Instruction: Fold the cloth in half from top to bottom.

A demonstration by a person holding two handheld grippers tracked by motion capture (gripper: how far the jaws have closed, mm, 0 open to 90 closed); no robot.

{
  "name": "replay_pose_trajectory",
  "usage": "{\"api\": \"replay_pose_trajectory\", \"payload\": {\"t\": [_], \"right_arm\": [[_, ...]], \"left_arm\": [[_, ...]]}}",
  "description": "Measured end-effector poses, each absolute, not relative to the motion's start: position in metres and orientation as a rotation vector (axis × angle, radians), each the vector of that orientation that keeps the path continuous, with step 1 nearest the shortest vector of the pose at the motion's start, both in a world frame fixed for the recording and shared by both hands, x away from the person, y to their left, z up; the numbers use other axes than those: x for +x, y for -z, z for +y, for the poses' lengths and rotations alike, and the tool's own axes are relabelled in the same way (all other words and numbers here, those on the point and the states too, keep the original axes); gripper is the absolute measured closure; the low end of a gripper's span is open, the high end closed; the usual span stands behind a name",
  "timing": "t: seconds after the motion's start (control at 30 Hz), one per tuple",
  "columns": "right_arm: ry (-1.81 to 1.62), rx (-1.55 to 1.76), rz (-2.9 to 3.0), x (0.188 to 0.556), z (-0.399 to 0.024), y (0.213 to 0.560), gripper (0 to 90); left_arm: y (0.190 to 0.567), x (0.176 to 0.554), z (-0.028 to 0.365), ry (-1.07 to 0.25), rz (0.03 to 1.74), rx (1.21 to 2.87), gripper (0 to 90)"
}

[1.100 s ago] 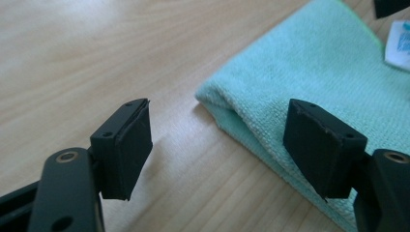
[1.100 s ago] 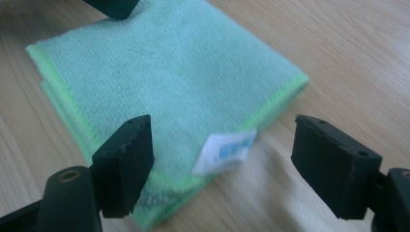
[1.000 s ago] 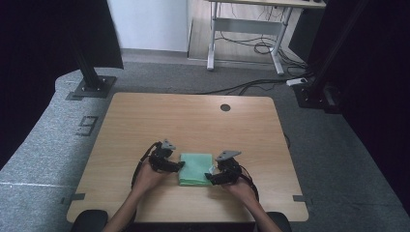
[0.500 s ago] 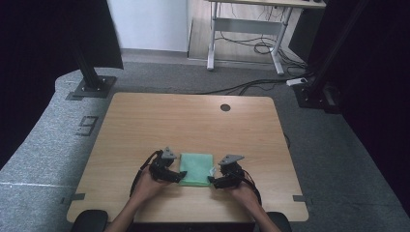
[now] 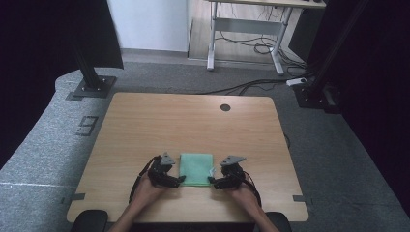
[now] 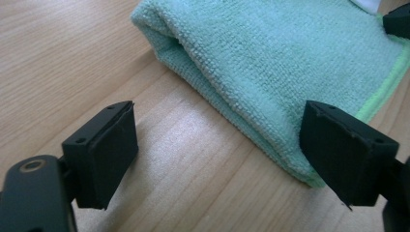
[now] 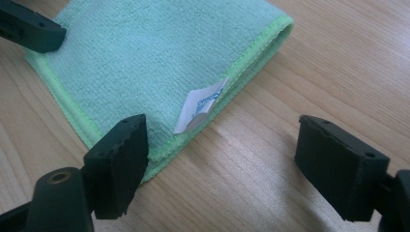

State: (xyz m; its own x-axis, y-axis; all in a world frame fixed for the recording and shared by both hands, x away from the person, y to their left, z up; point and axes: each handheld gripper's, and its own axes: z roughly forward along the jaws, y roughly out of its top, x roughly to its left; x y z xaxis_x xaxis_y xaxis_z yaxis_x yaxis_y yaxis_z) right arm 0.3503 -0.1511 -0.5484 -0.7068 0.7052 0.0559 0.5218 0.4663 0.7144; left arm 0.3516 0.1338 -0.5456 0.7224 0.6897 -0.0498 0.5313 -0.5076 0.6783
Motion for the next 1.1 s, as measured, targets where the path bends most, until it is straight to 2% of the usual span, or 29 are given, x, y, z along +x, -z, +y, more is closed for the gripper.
{"api": "replay_pose_trajectory", "payload": {"t": [0.17,0.4,0.63,1.1], "right_arm": [[-1.060,1.064,2.460,0.352,-0.151,0.549,14.8],[-1.046,1.058,2.458,0.358,-0.149,0.550,11.2],[-1.041,1.072,2.450,0.368,-0.148,0.551,8.3],[-1.039,1.110,2.418,0.399,-0.143,0.551,8.4]], "left_arm": [[0.549,0.354,0.135,-0.310,0.930,2.220,7.3],[0.549,0.359,0.135,-0.316,0.945,2.227,3.7],[0.549,0.370,0.137,-0.324,0.964,2.222,2.6],[0.549,0.408,0.139,-0.339,1.017,2.207,1.1]]}}
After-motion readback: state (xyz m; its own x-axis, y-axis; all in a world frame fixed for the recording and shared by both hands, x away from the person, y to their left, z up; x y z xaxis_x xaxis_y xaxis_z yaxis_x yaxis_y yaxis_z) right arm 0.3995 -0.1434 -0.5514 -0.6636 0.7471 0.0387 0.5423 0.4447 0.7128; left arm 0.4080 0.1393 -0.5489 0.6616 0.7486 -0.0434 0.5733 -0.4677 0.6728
